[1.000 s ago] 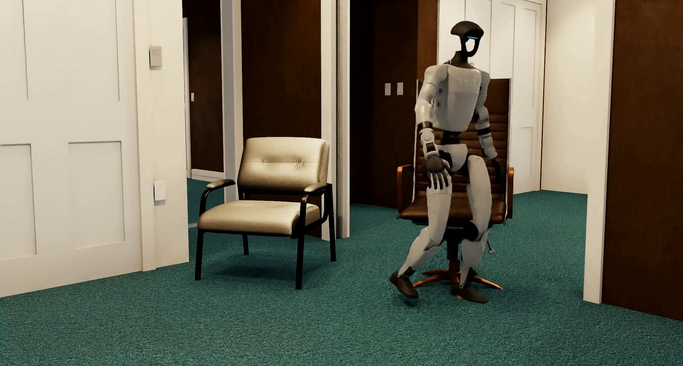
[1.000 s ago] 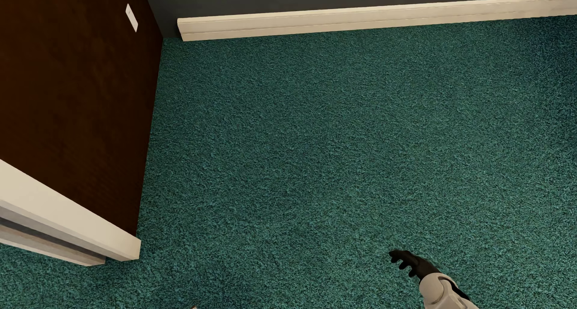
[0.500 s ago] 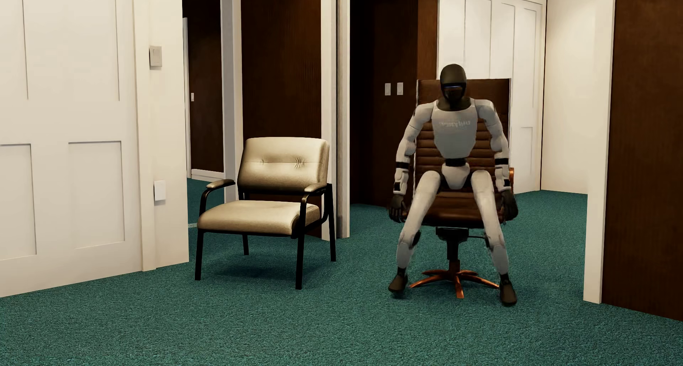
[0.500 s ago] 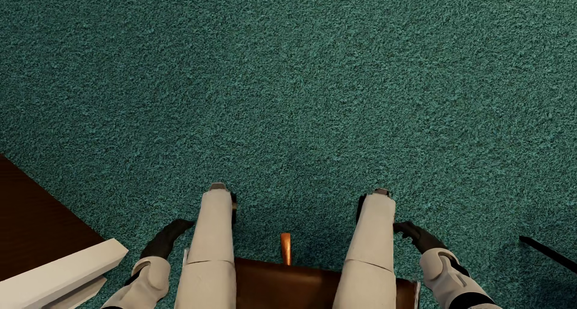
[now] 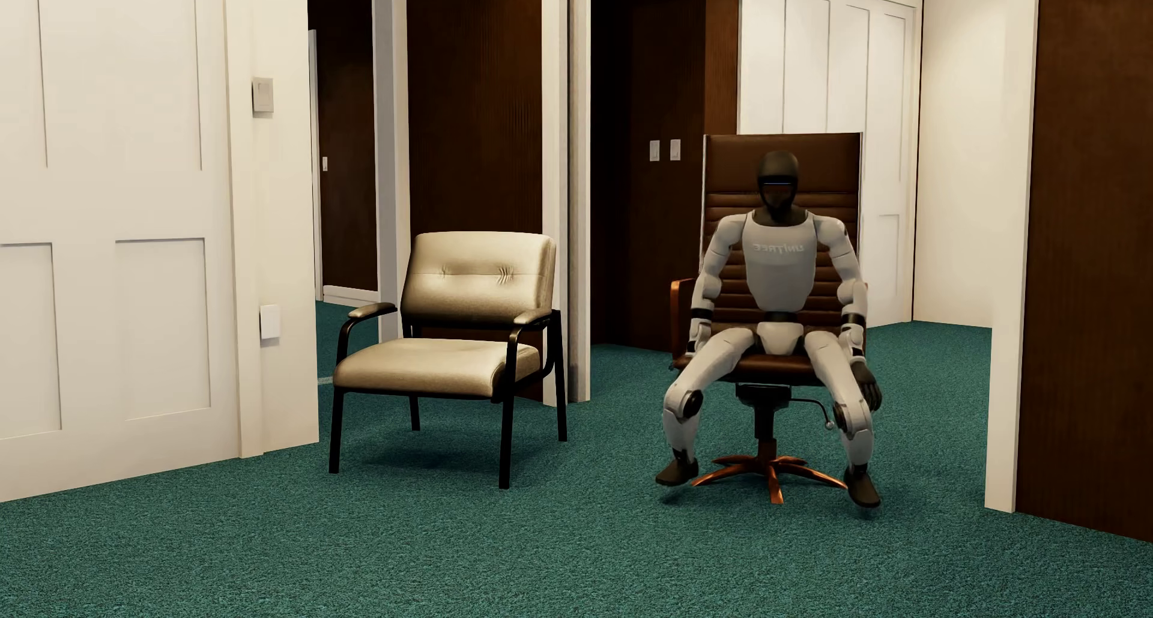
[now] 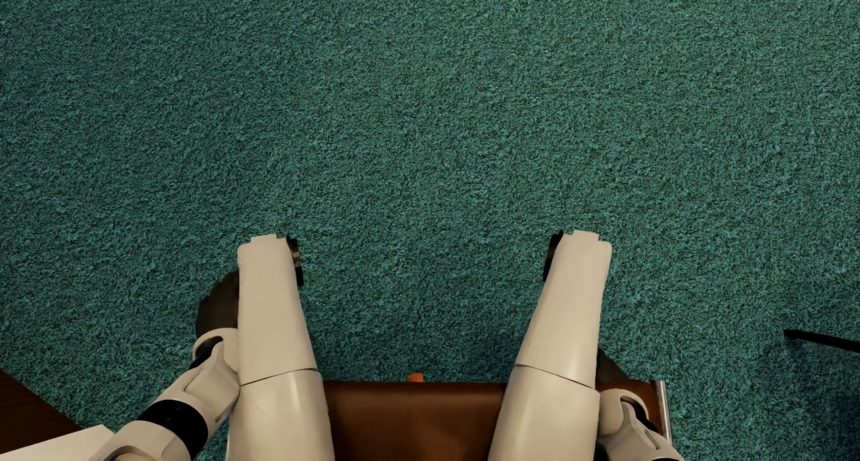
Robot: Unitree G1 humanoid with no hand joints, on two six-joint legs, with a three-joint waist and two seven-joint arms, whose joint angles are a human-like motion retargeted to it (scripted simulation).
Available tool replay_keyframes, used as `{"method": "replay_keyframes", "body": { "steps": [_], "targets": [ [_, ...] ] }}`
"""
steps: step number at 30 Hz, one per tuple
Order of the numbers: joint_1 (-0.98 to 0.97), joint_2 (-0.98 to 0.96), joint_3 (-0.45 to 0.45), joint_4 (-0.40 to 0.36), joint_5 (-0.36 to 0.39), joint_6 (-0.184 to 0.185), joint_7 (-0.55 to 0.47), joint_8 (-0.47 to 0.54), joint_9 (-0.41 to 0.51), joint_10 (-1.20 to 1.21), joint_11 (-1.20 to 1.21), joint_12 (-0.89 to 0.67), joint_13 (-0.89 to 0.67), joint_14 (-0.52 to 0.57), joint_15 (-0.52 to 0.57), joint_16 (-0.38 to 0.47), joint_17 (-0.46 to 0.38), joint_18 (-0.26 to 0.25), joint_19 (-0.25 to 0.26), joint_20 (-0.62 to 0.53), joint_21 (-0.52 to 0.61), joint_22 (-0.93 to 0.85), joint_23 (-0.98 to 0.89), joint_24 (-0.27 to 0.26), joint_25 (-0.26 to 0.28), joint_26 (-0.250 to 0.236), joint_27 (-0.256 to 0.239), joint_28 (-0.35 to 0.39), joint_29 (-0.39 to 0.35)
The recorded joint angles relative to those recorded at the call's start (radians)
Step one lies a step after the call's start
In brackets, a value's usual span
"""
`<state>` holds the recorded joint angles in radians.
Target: Rest on the dark orange chair
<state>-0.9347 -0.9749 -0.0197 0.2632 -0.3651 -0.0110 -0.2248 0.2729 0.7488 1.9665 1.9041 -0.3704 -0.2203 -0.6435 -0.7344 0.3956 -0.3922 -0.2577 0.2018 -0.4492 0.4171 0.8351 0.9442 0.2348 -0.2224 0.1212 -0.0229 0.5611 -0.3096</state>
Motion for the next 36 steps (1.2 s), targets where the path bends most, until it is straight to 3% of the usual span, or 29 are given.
{"method": "replay_keyframes", "body": {
  "steps": [2, 6, 8, 10, 12, 14, 16, 17, 18, 20, 21, 22, 24, 25, 26, 27, 28, 30, 31, 32, 33, 34, 35, 36],
  "targets": [
    [0.015, 0.024, 0.008, -0.011, -0.009, 0.001, -0.002, -0.011, -0.011, 0.003, -0.004, -0.016, -0.012, -0.024, -0.006, -0.040, 0.047, 0.009, 0.012, -0.004, -0.030, 0.062, 0.076, -0.026, 0.062, 0.006, 0.003, 0.006, -0.028],
    [0.027, 0.042, 0.004, -0.002, -0.025, -0.013, 0.008, -0.024, -0.011, 0.007, -0.009, -0.012, -0.028, -0.021, -0.001, -0.070, 0.055, -0.005, 0.023, 0.012, -0.028, 0.095, 0.129, -0.047, 0.063, 0.022, 0.026, 0.022, -0.022],
    [0.036, 0.056, 0.004, -0.004, -0.034, -0.021, 0.010, -0.022, -0.005, 0.014, -0.007, -0.024, -0.020, -0.011, 0.001, -0.070, 0.055, -0.014, 0.031, 0.011, -0.036, 0.113, 0.115, -0.066, 0.060, 0.055, 0.037, 0.017, -0.034],
    [0.040, 0.061, 0.001, -0.009, -0.036, -0.029, 0.016, -0.027, 0.006, 0.000, -0.004, -0.024, -0.031, -0.014, 0.000, -0.052, 0.066, 0.025, 0.036, -0.003, -0.053, 0.107, 0.121, -0.049, 0.054, 0.018, 0.021, 0.014, -0.030],
    [0.012, 0.056, 0.007, -0.023, -0.035, -0.035, 0.015, -0.027, 0.020, 0.009, -0.003, -0.035, -0.032, 0.013, -0.004, -0.046, 0.062, 0.015, 0.028, 0.000, -0.059, 0.108, 0.115, -0.038, 0.033, 0.017, 0.034, 0.006, -0.020],
    [-0.025, 0.033, 0.012, -0.032, -0.022, -0.043, 0.019, -0.020, 0.042, 0.028, -0.007, -0.052, -0.055, 0.002, -0.016, -0.040, 0.054, -0.018, 0.003, 0.000, -0.049, 0.103, 0.106, -0.046, 0.046, -0.006, 0.000, 0.007, -0.035],
    [-0.062, -0.013, 0.008, -0.037, -0.012, -0.043, 0.029, -0.008, 0.042, -0.003, -0.006, -0.046, -0.074, 0.021, -0.017, -0.028, 0.047, -0.051, 0.003, 0.020, -0.048, 0.111, 0.098, -0.050, 0.044, 0.016, -0.003, -0.012, -0.015],
    [-0.081, -0.048, 0.008, -0.045, -0.004, -0.040, 0.032, 0.000, 0.030, -0.024, -0.010, -0.041, -0.088, 0.005, -0.018, -0.018, 0.043, -0.013, 0.009, 0.022, -0.046, 0.127, 0.102, -0.051, 0.049, -0.009, -0.021, -0.015, -0.015],
    [-0.132, -0.074, 0.012, -0.038, 0.015, -0.028, 0.014, -0.003, 0.009, -0.025, -0.028, -0.025, -0.097, 0.017, -0.016, -0.017, 0.038, -0.019, 0.001, 0.027, -0.046, 0.137, 0.104, -0.061, 0.048, -0.007, -0.023, -0.005, -0.006],
    [-0.154, -0.077, 0.010, -0.055, 0.032, -0.019, 0.021, -0.023, -0.041, -0.082, -0.089, 0.013, -0.106, 0.019, -0.021, -0.020, 0.030, 0.022, -0.017, 0.039, -0.041, 0.199, 0.117, -0.085, 0.067, 0.001, -0.027, -0.029, 0.001],
    [-0.138, -0.059, 0.011, -0.055, 0.038, -0.016, 0.028, -0.030, -0.078, -0.124, -0.135, 0.042, -0.096, 0.017, -0.014, -0.031, 0.020, 0.030, -0.025, 0.048, -0.028, 0.237, 0.136, -0.081, 0.022, -0.010, 0.002, -0.041, 0.015],
    [-0.100, -0.016, 0.012, -0.060, 0.044, -0.008, 0.047, -0.052, -0.111, -0.182, -0.191, 0.074, -0.091, 0.015, -0.009, -0.039, 0.012, 0.057, -0.039, 0.056, -0.020, 0.276, 0.153, -0.068, 0.002, -0.010, 0.007, -0.059, 0.026],
    [0.011, 0.114, 0.014, -0.077, 0.066, 0.008, 0.076, -0.106, -0.171, -0.334, -0.361, 0.143, -0.077, 0.028, 0.027, -0.057, 0.003, 0.099, -0.069, 0.070, -0.011, 0.308, 0.164, -0.046, 0.010, 0.007, 0.010, -0.102, 0.057],
    [0.094, 0.209, 0.019, -0.081, 0.091, 0.018, 0.098, -0.151, -0.195, -0.431, -0.471, 0.171, -0.066, 0.039, 0.055, -0.064, -0.002, 0.126, -0.103, 0.072, -0.009, 0.309, 0.161, -0.069, 0.024, -0.026, -0.005, -0.122, 0.063],
    [0.157, 0.284, 0.018, -0.099, 0.105, 0.018, 0.111, -0.170, -0.228, -0.543, -0.597, 0.193, -0.063, 0.060, 0.096, -0.067, 0.003, 0.148, -0.116, 0.076, -0.016, 0.329, 0.152, -0.022, 0.016, -0.008, -0.015, -0.153, 0.088],
    [0.259, 0.390, 0.025, -0.099, 0.129, 0.021, 0.120, -0.195, -0.255, -0.663, -0.731, 0.212, -0.046, 0.075, 0.143, -0.073, 0.004, 0.160, -0.132, 0.069, -0.017, 0.302, 0.138, -0.119, 0.014, -0.119, -0.041, -0.120, 0.082],
    [0.352, 0.493, 0.021, -0.099, 0.147, 0.021, 0.143, -0.210, -0.291, -0.781, -0.869, 0.251, -0.019, 0.092, 0.183, -0.066, 0.014, 0.164, -0.140, 0.089, -0.028, 0.327, 0.117, -0.013, -0.006, -0.034, -0.043, -0.185, 0.130],
    [0.527, 0.667, 0.012, -0.138, 0.156, 0.009, 0.180, -0.228, -0.372, -1.019, -1.096, 0.286, 0.026, 0.164, 0.269, -0.069, 0.026, 0.184, -0.158, 0.078, -0.027, 0.350, 0.097, 0.025, -0.041, -0.057, -0.076, -0.223, 0.136],
    [0.633, 0.740, 0.002, -0.133, 0.177, 0.018, 0.200, -0.193, -0.400, -1.141, -1.178, 0.293, 0.048, 0.183, 0.331, -0.068, 0.030, 0.170, -0.152, 0.079, -0.014, 0.362, 0.094, 0.051, -0.056, -0.058, -0.087, -0.242, 0.136],
    [0.742, 0.785, -0.013, -0.153, 0.185, 0.009, 0.218, -0.194, -0.432, -1.262, -1.177, 0.306, 0.081, 0.222, 0.346, -0.070, 0.044, 0.179, -0.183, 0.078, -0.030, 0.363, 0.105, 0.067, -0.075, -0.065, -0.092, -0.251, 0.150],
    [0.813, 0.763, -0.022, -0.163, 0.203, 0.017, 0.223, -0.182, -0.467, -1.349, -1.129, 0.306, 0.106, 0.249, 0.348, -0.086, 0.053, 0.199, -0.187, 0.099, -0.043, 0.367, 0.109, 0.077, -0.088, -0.056, -0.073, -0.292, 0.163],
    [0.875, 0.709, -0.030, -0.161, 0.221, 0.028, 0.240, -0.163, -0.488, -1.434, -1.080, 0.291, 0.118, 0.266, 0.367, -0.086, 0.059, 0.198, -0.131, 0.097, -0.040, 0.344, 0.120, 0.086, -0.081, -0.076, -0.085, -0.270, 0.136],
    [0.973, 0.696, -0.047, -0.175, 0.221, 0.021, 0.265, -0.184, -0.497, -1.528, -1.065, 0.290, 0.152, 0.288, 0.367, -0.092, 0.074, 0.215, -0.105, 0.091, -0.059, 0.328, 0.133, 0.078, -0.087, -0.064, -0.065, -0.275, 0.169],
    [1.023, 0.656, -0.066, -0.178, 0.228, 0.028, 0.282, -0.197, -0.500, -1.577, -1.078, 0.259, 0.164, 0.288, 0.362, -0.099, 0.081, 0.219, -0.095, 0.073, -0.070, 0.306, 0.150, 0.079, -0.084, -0.077, -0.077, -0.276, 0.170]
  ]
}}
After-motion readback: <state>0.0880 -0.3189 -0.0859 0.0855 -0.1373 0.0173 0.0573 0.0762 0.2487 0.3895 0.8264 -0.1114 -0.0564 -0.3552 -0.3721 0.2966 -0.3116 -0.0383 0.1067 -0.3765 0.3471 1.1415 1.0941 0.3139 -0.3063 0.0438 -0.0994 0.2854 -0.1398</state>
